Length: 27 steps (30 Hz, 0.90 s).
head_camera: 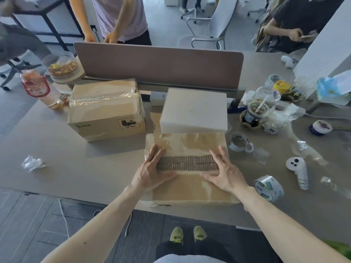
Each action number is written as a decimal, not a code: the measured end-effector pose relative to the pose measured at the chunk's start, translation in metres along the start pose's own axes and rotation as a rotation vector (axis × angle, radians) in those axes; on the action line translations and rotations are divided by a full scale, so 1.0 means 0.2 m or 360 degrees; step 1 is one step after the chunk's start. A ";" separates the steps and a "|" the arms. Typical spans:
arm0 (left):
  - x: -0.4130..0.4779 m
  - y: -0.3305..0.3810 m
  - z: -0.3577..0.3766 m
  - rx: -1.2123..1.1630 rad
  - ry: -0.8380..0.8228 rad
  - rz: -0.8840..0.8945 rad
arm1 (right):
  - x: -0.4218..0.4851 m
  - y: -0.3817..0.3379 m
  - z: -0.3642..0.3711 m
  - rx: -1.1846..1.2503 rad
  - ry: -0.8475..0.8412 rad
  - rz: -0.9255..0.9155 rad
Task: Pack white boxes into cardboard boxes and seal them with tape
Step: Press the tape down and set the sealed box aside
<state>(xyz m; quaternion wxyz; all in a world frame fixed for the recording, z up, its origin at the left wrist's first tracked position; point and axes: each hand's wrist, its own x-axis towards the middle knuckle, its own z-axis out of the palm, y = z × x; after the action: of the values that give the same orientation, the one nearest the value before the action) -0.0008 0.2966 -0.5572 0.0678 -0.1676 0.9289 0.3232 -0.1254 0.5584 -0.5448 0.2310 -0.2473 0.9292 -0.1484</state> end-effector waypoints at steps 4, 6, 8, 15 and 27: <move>-0.06 0.03 0.01 -0.0043 0.0068 -0.0099 | 0.00 0.00 -0.04 -0.0002 0.0030 -0.0093; -0.11 0.03 0.03 -0.0059 0.0139 -0.0154 | 0.01 -0.01 -0.05 -0.0015 0.0054 -0.0178; -0.19 0.02 0.02 -0.0080 0.0248 -0.0235 | 0.02 -0.04 -0.06 -0.0030 0.0067 -0.0271; -0.56 -0.07 -0.12 -0.0059 0.0621 -0.0583 | 0.12 -0.37 -0.04 -0.0010 -0.0001 -0.0729; -1.33 -0.44 -0.49 -0.0084 0.1162 -0.1024 | -0.02 -1.36 0.21 -0.0034 -0.0108 -0.1356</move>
<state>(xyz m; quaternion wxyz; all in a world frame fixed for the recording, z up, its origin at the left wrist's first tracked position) 0.2764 0.2417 -0.4687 -0.1703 -0.5503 0.7846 0.2293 0.0049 0.3265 -0.4726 0.1768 -0.6162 0.7374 -0.2127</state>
